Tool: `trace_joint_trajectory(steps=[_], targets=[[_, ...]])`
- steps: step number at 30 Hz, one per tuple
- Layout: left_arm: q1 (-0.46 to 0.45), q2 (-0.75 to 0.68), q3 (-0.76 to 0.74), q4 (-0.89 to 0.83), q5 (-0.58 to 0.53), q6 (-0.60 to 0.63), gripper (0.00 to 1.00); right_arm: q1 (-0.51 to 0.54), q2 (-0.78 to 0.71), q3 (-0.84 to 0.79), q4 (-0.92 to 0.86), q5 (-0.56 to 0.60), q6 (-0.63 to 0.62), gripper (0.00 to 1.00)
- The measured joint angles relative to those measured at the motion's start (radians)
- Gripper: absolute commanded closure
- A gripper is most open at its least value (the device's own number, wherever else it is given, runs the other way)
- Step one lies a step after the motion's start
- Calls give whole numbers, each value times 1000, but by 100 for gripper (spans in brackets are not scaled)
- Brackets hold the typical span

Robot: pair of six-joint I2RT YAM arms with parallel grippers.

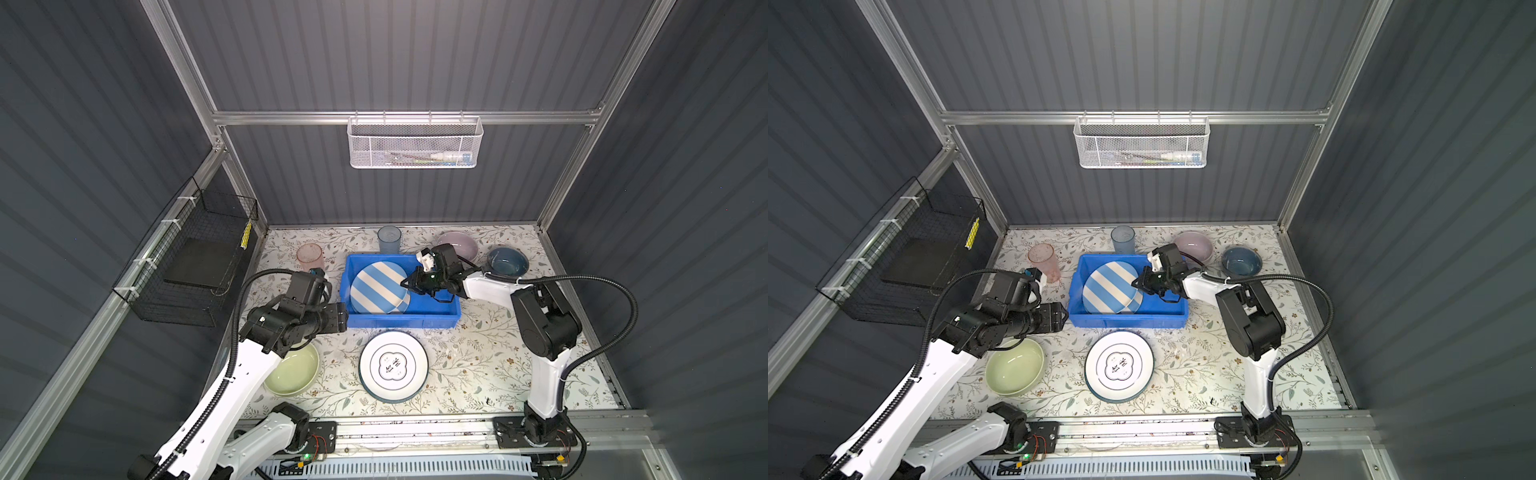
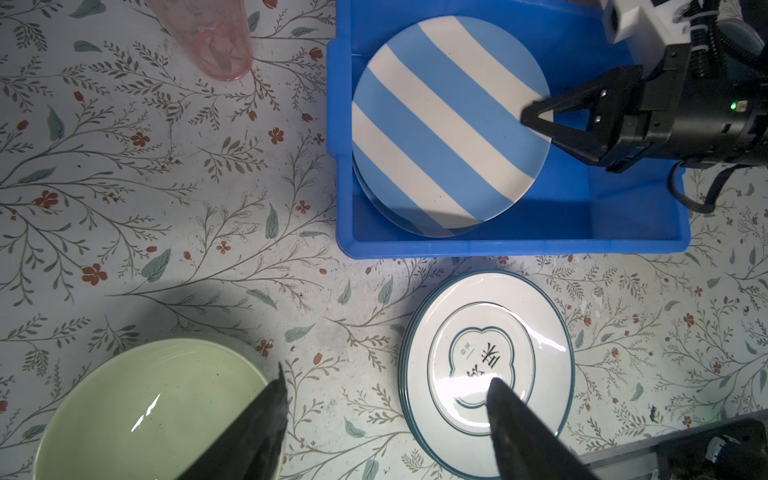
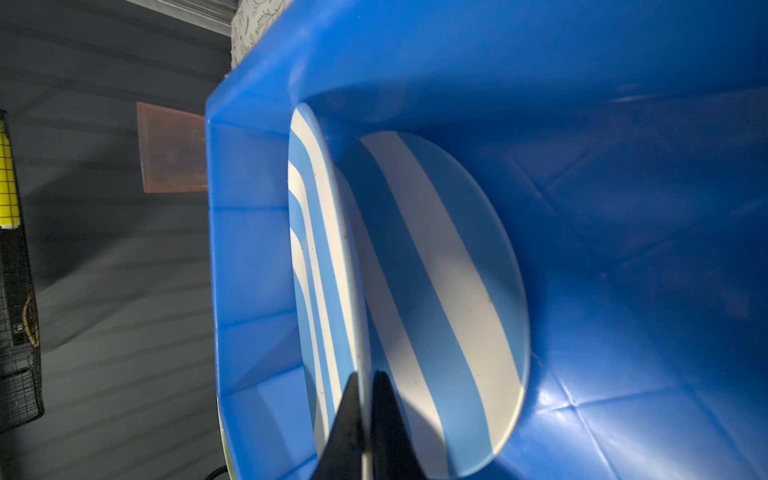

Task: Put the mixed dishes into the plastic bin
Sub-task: 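Lower the striped plate into the blue bin with the right gripper, then release the plate and move both grippers to the white plate stack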

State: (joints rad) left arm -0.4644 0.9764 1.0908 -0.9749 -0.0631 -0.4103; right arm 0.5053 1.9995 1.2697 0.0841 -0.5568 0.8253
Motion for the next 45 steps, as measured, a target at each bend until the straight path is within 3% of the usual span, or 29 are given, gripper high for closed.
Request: trace_joint_trajectory(steps=[16,25,45], targets=[[0,-28,-16,-11,0,0,21,15,24,0,29,49,19,66],[0,-28,-26,-14,0,0,21,32,24,8,-50,113,-24,56],[0,-39,-72,-13,42,-24,15,61,23,86,-264,267,-143,53]])
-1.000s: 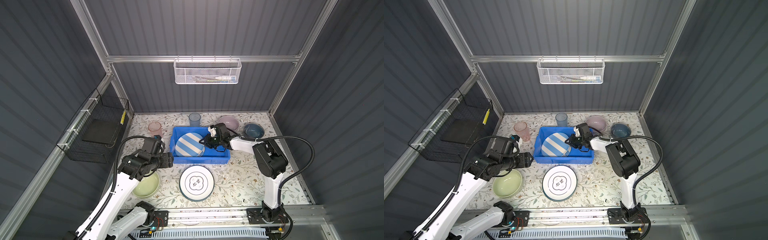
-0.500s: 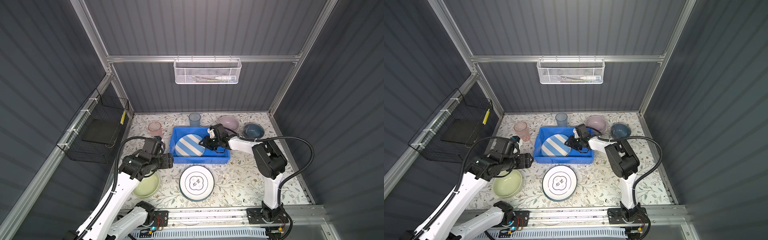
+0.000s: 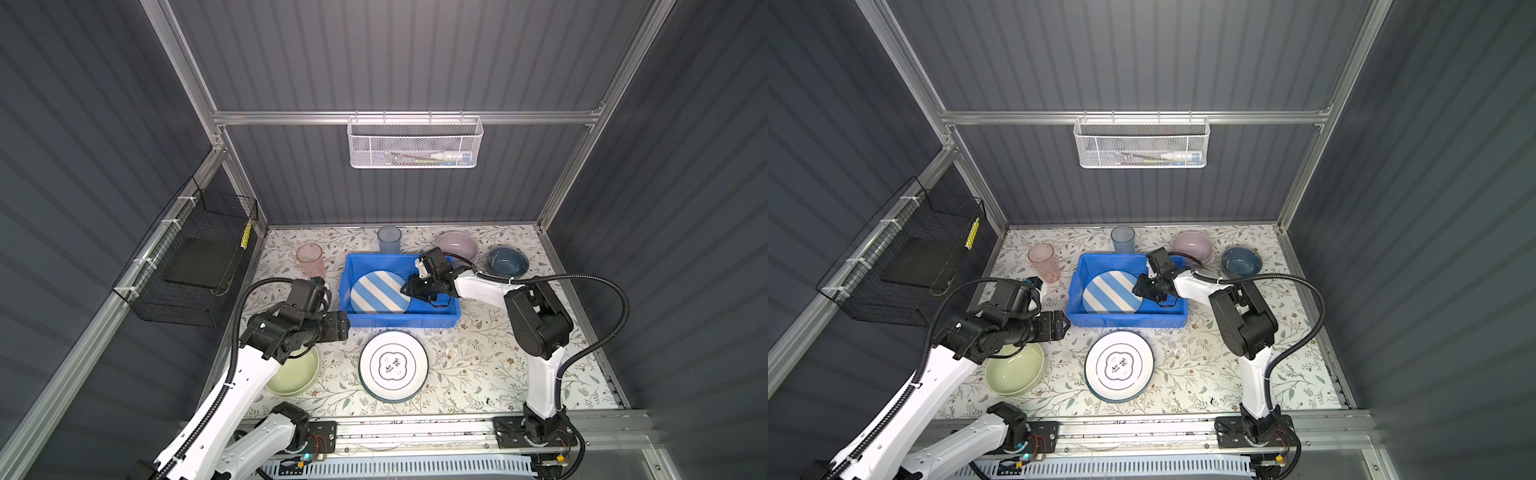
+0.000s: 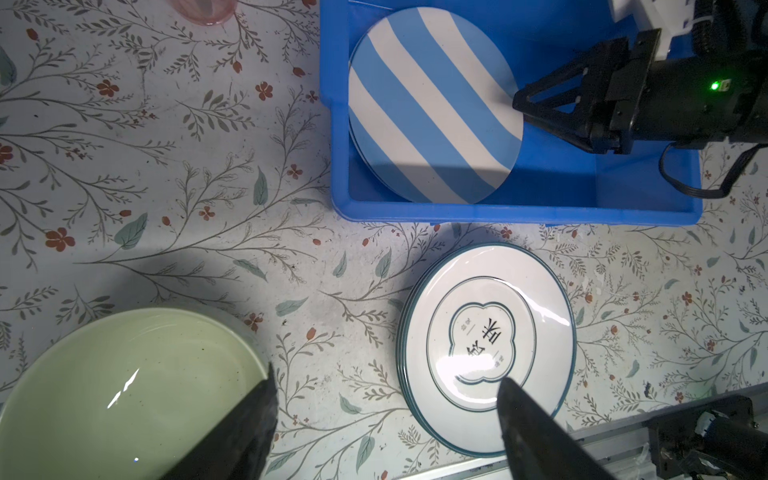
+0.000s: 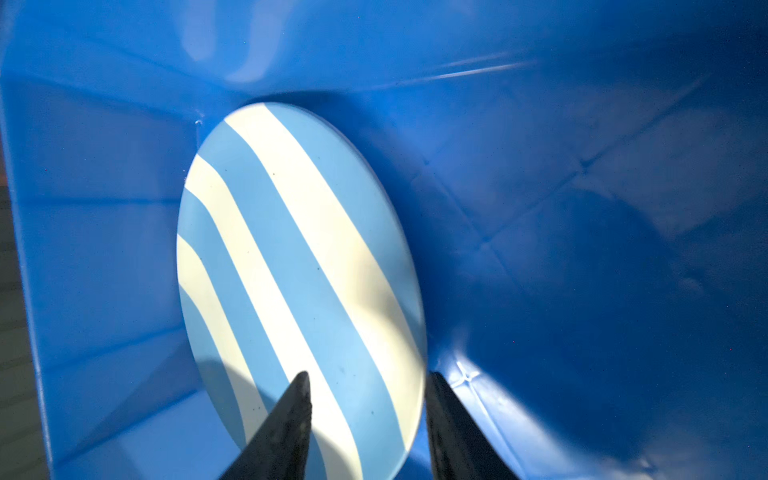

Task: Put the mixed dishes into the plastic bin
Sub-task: 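Release the plate and move both grippers to the white plate stack, then pinch the top white plate's rim with both grippers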

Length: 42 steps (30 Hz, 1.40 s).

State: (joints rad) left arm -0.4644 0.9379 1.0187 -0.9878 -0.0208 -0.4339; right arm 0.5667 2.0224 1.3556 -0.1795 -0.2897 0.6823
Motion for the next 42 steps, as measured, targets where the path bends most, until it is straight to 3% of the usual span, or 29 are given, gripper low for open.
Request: trace_joint_trajectory(steps=[8,19,26,35,42], targets=[[0,2,-36,18,93,-3,14,16,-45,54,-148,89,-86,50],[0,44,-95,57,185,-2,21,31,-356,27,-323,113,-193,53],[0,85,-174,103,249,-6,32,80,-549,-191,-315,60,-203,59],[0,161,-228,161,280,-27,43,222,-666,-433,-286,46,-195,60],[-40,222,-260,221,273,-49,48,270,-716,-546,-265,80,-116,65]])
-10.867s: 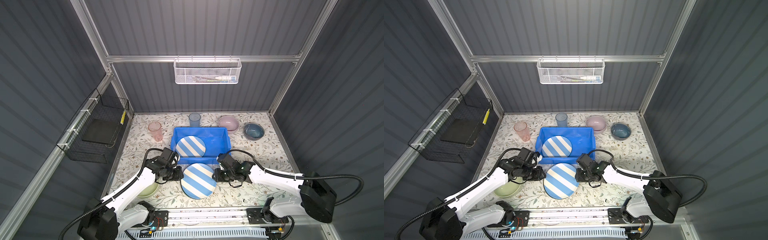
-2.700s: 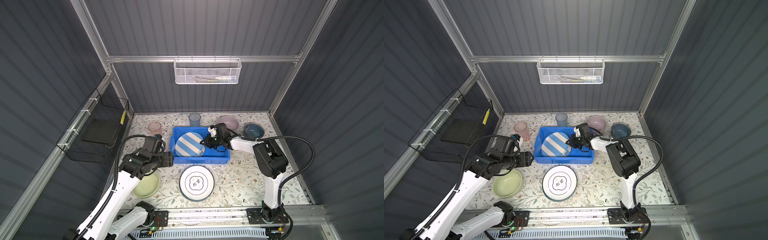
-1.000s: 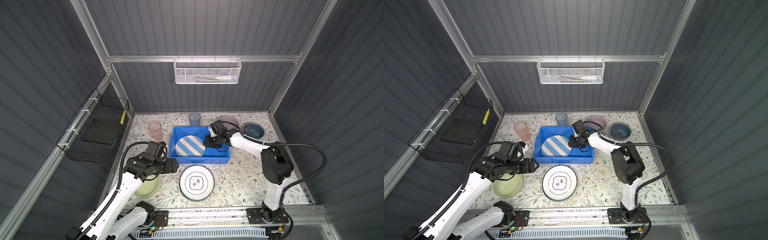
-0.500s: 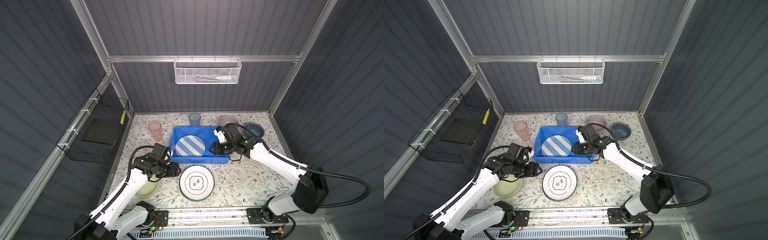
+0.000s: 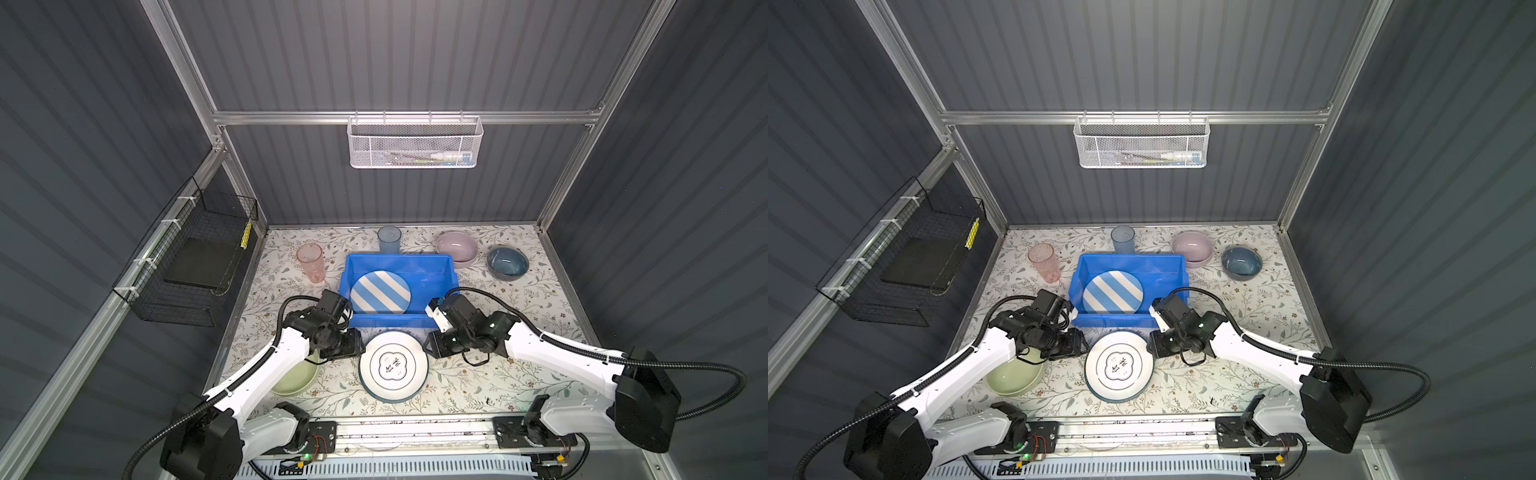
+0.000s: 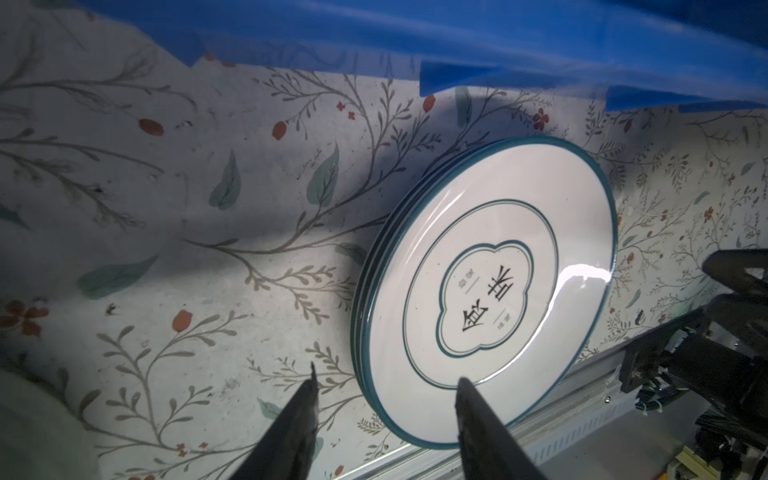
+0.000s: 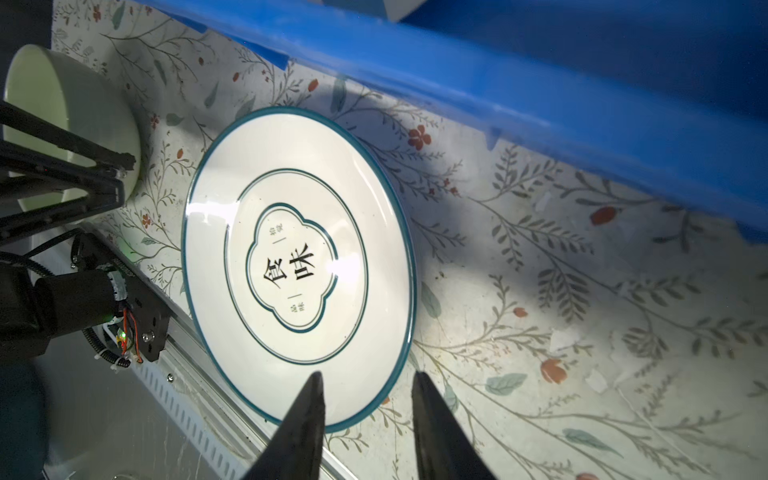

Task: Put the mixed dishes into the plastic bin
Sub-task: 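Pinch the top white plate's rim with both grippers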

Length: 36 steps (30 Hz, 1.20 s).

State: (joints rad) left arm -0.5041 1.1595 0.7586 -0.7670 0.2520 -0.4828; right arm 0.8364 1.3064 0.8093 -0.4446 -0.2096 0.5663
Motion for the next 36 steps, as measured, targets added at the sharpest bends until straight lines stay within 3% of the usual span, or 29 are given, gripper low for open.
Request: trace_joint_trajectory(steps=[11,36], targets=[[-77,67,-80,84,-23,-64,61,57,24,-100,91,35,121,68],[-84,113,-93,117,-40,-83,87,61,71,-137,229,10,193,72]])
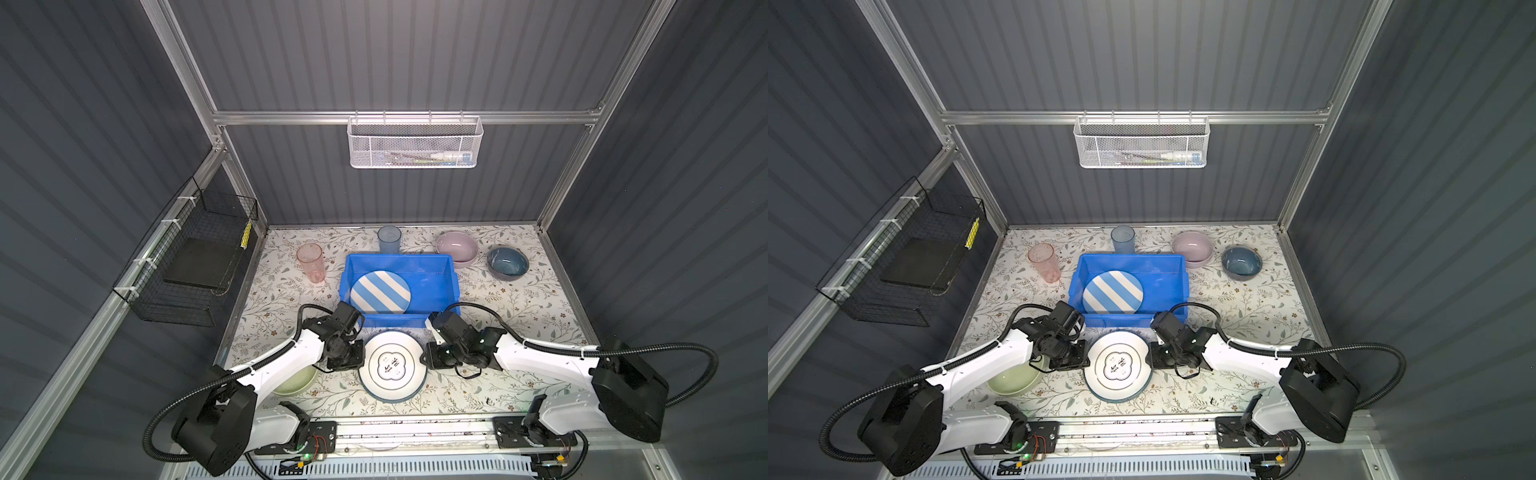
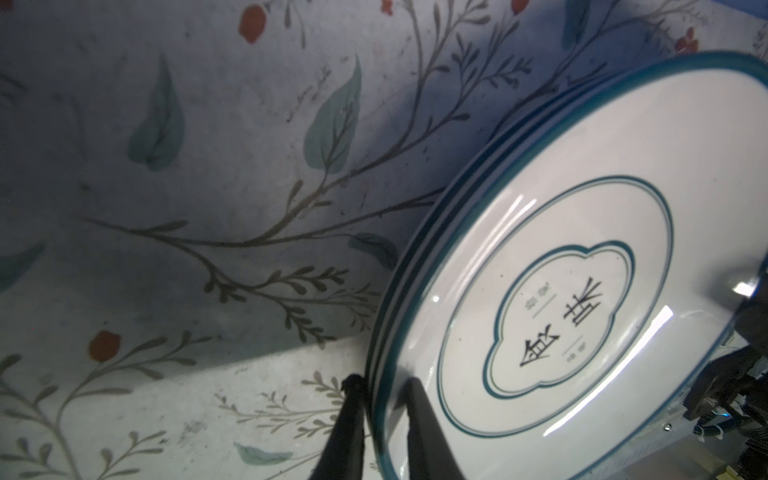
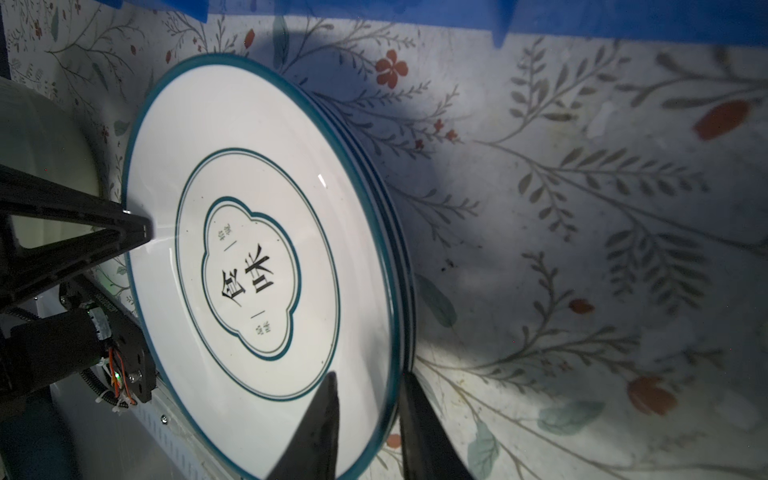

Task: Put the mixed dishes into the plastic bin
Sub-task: 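Pinch the top white plate's rim with both grippers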

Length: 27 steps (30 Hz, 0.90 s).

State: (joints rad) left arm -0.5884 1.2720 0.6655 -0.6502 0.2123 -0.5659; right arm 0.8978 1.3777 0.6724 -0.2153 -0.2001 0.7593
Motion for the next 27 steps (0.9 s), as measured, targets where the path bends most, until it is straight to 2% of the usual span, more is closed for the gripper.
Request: trace_joint_trajectory(steps=[11,16,21,27], targets=[[0,-7,-5,2,-2,-7,93,-39,-51,-121,190,-77,63,72],[1,-9,-13,9,0,-8,95,-50,-64,-169,291,-98,98,66],[6,-13,-19,16,6,-11,96,-61,-36,-173,351,-104,115,67],[7,-13,-27,47,11,-3,96,-50,42,-200,476,-175,154,71]])
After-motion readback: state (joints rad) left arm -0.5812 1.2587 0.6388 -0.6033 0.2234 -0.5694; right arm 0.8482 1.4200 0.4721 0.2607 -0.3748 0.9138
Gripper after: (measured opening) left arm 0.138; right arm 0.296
